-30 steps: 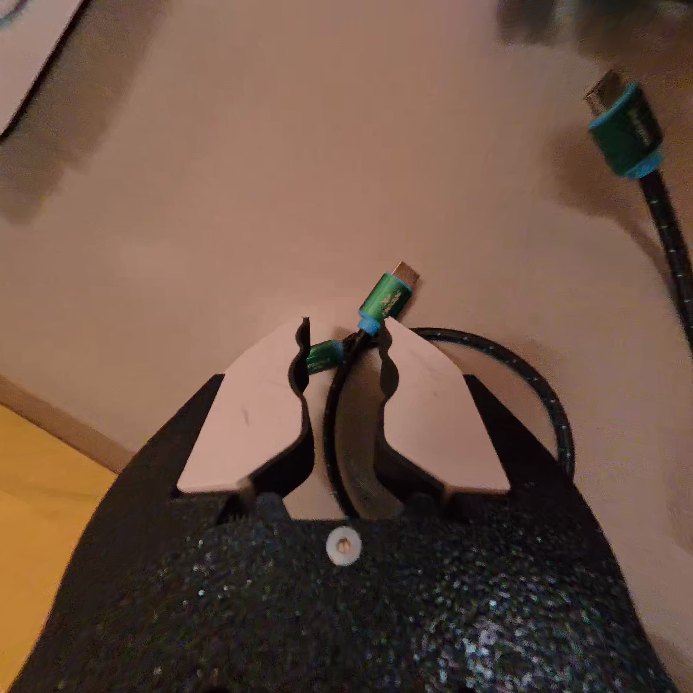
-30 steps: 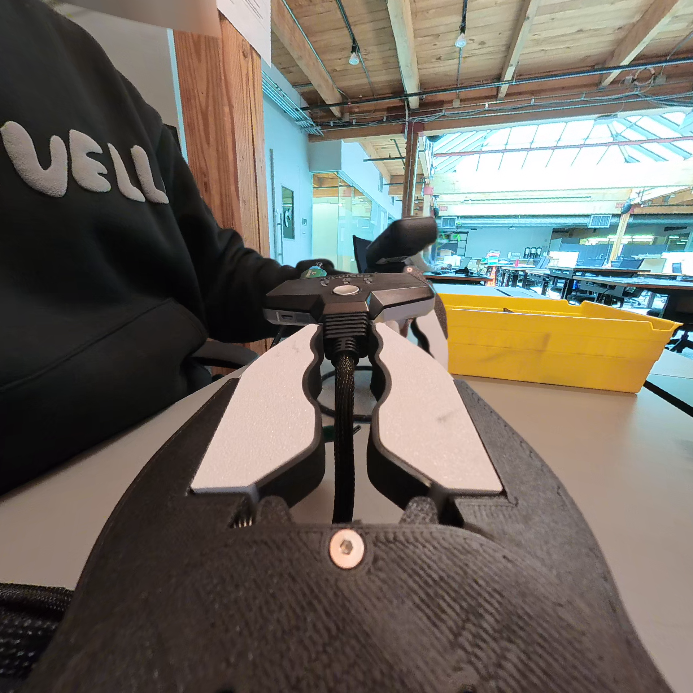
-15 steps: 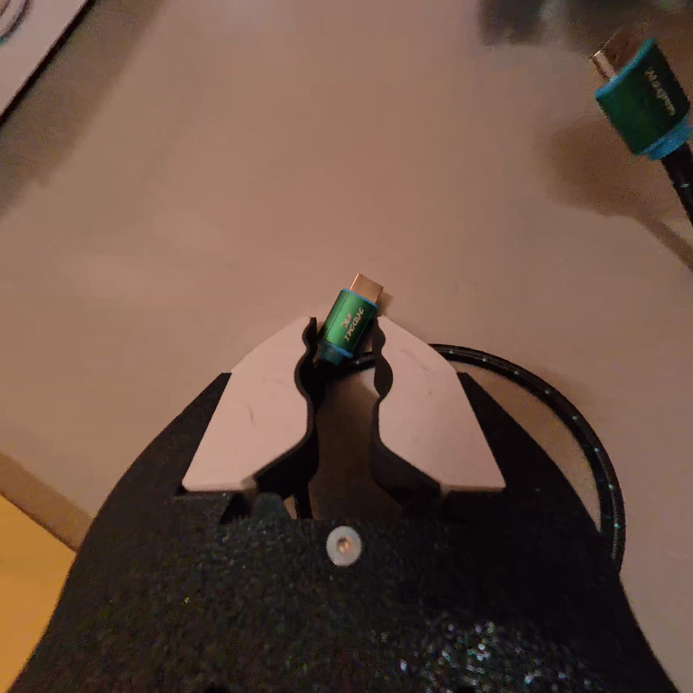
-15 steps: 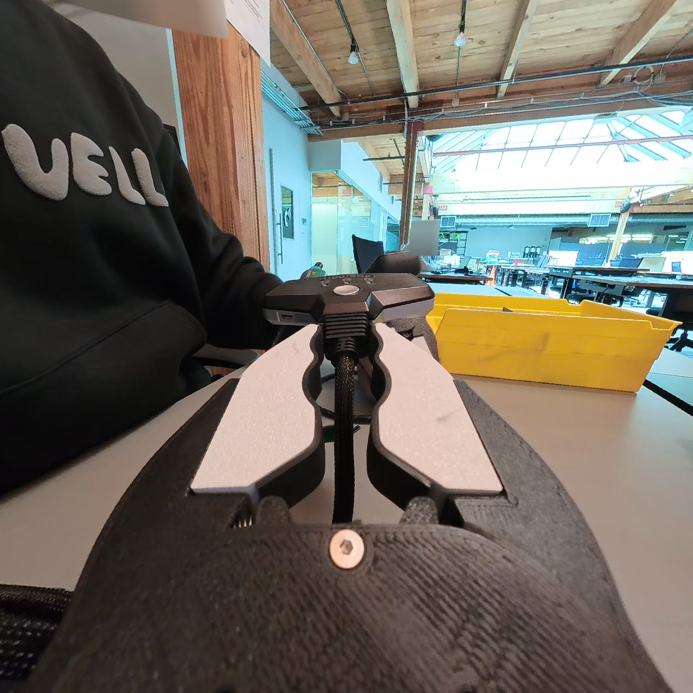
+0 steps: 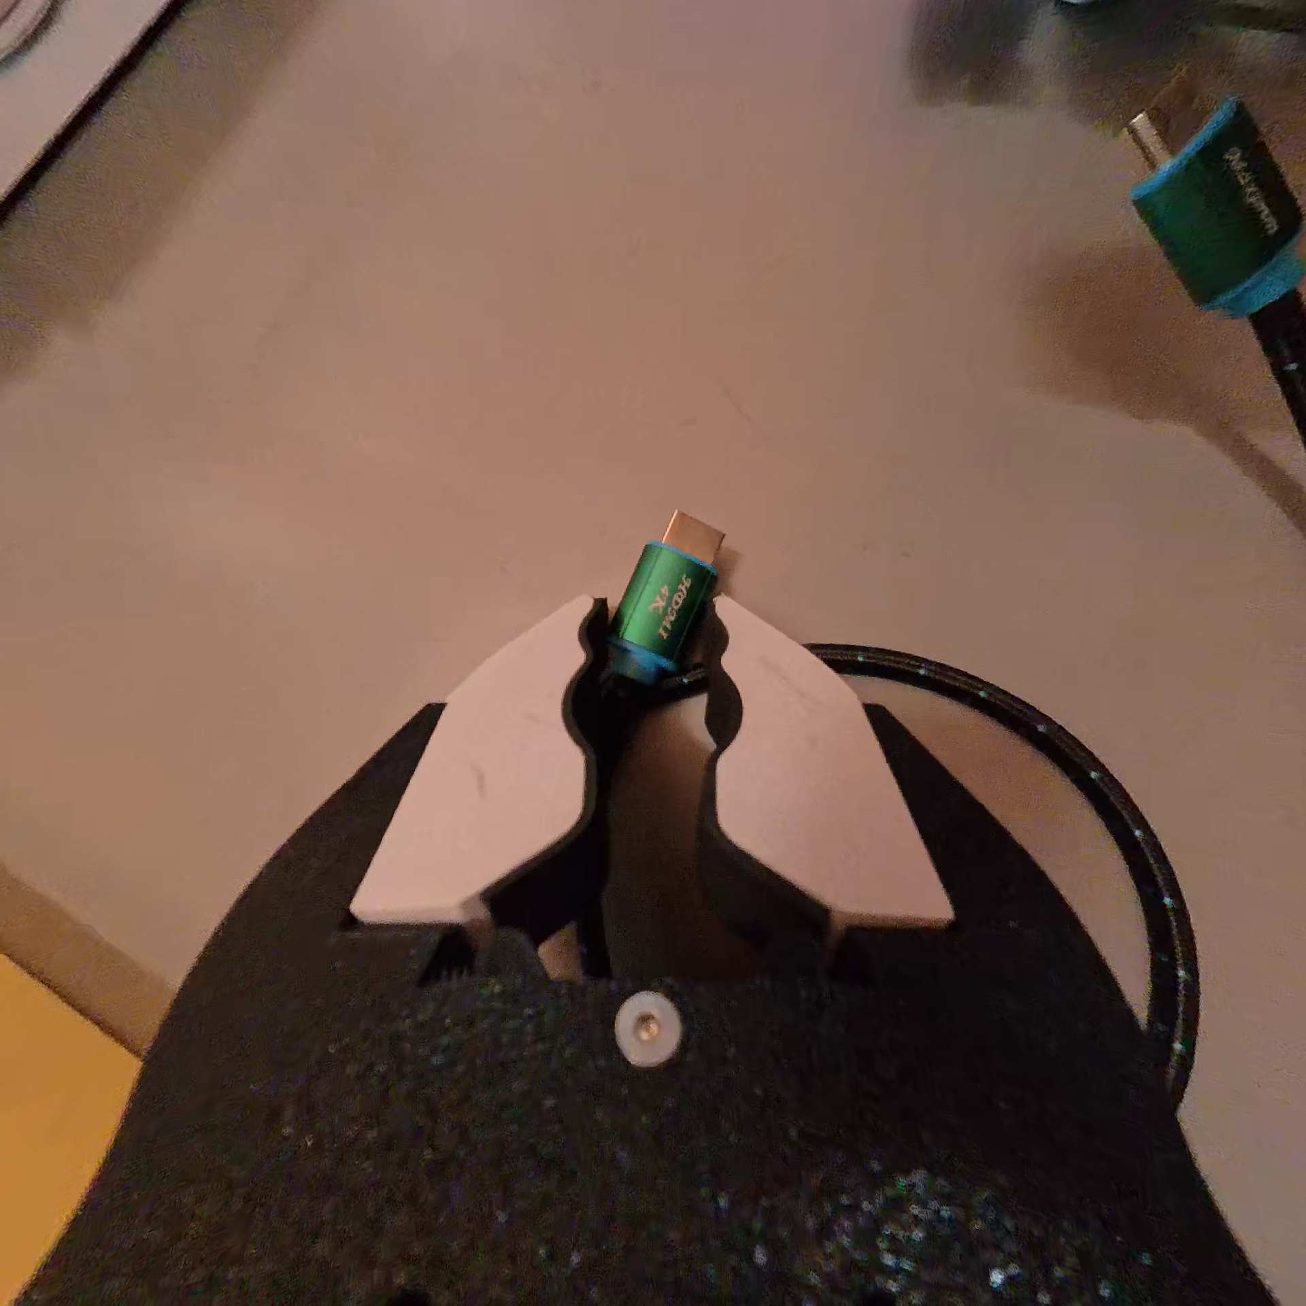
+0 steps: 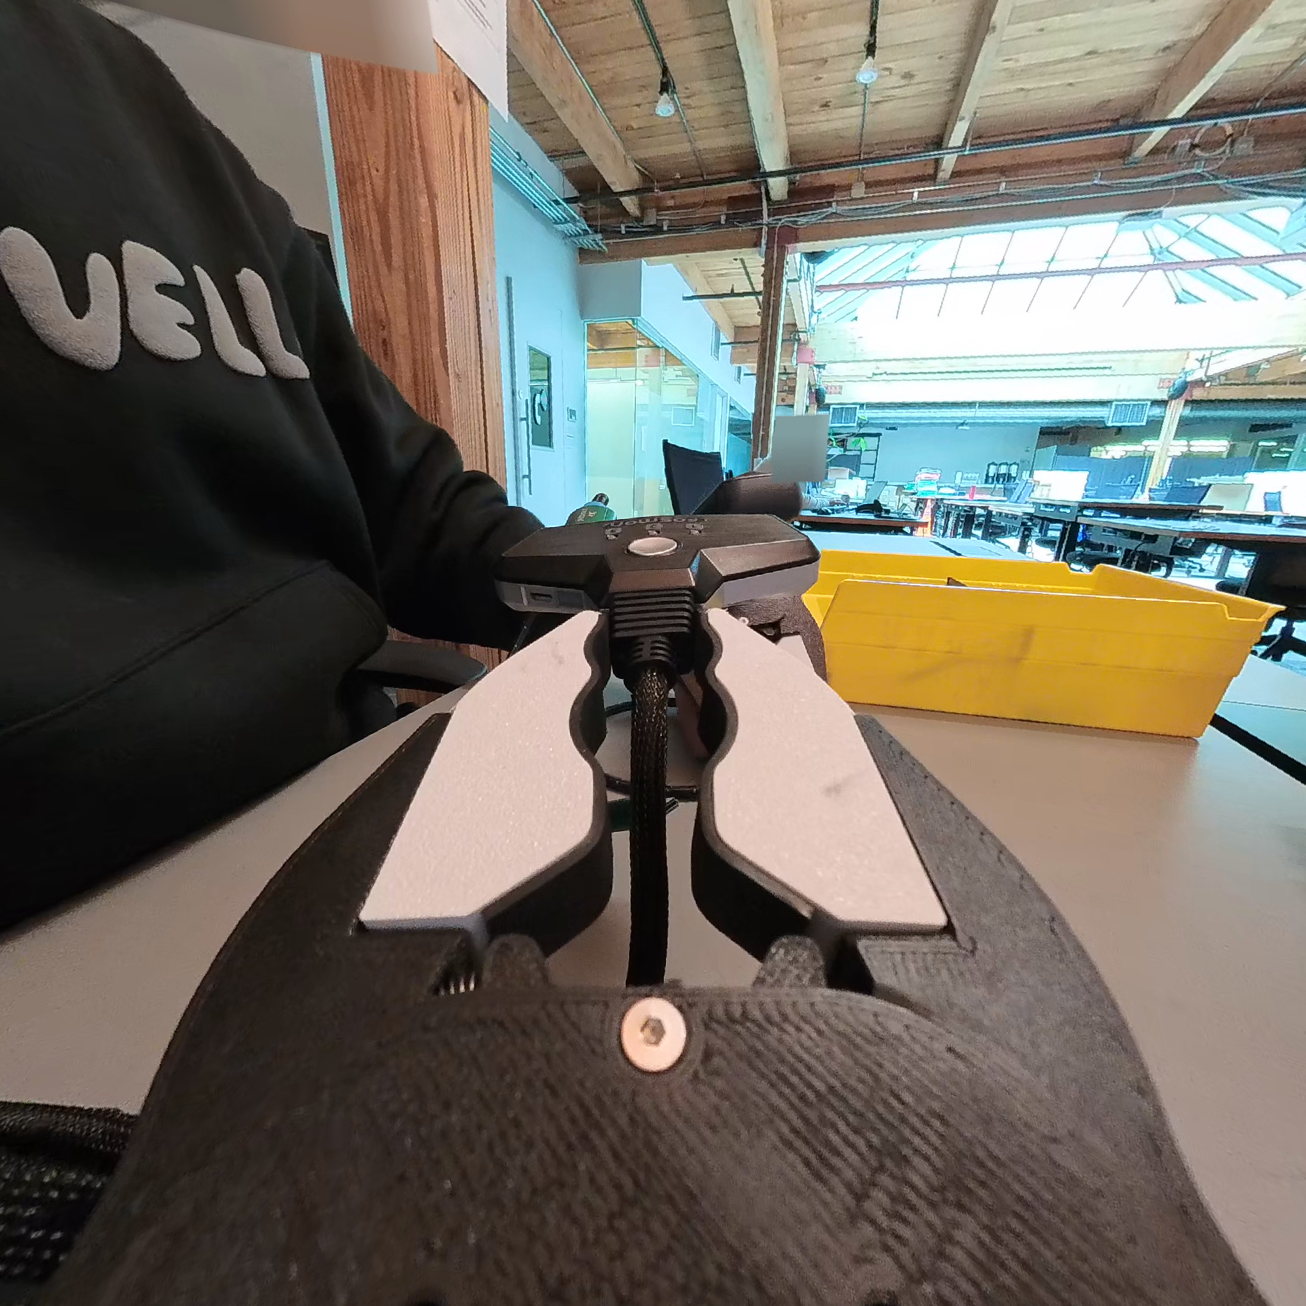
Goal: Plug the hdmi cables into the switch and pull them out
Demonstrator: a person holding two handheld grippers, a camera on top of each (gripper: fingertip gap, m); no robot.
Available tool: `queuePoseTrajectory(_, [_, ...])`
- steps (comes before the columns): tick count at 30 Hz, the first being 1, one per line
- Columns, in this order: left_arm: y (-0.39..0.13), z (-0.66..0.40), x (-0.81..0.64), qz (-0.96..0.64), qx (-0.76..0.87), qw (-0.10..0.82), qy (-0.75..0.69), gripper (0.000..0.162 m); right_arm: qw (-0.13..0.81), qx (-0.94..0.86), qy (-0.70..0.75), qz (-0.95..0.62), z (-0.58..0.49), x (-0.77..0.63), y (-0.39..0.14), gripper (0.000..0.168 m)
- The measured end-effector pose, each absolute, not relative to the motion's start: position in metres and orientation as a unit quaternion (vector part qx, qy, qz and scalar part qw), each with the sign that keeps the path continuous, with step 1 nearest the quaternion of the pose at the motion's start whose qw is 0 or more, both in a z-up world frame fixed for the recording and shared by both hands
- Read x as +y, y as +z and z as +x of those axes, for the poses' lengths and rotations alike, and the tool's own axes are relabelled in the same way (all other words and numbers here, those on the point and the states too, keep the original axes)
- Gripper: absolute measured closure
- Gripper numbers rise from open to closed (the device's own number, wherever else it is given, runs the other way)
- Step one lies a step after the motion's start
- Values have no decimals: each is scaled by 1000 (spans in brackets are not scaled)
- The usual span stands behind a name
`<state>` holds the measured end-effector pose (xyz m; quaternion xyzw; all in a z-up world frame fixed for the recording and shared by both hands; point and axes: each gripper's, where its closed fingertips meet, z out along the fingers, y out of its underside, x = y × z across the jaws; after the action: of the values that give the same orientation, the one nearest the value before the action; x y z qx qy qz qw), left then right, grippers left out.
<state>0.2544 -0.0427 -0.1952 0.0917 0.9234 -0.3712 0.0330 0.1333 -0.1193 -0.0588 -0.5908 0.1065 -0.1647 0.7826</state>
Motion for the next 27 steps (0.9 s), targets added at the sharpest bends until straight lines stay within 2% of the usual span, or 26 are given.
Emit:
queuePoseTrajectory(8, [-195,263,-39,15,949,27,-314,140,780,110,-167,-593,135,-119,-60,146])
queuePoseTrajectory(16, [-144,287,-41,13,941,63,-333,140,779,112,-168,-594,135,-119,-60,146])
queuePoseTrajectory(18, [-117,301,-36,11,935,98,-342,140,779,111,-170,-593,135,-119,-60,146])
queuePoseTrajectory(22, [-25,324,-18,14,918,159,-362,141,779,111,-170,-593,135,-119,-60,146])
queuePoseTrajectory(24, [17,313,-12,29,920,139,-365,141,778,113,-170,-594,136,-120,-60,146])
queuePoseTrajectory(27, [54,270,-12,88,936,52,-338,142,777,114,-170,-595,137,-119,-60,146])
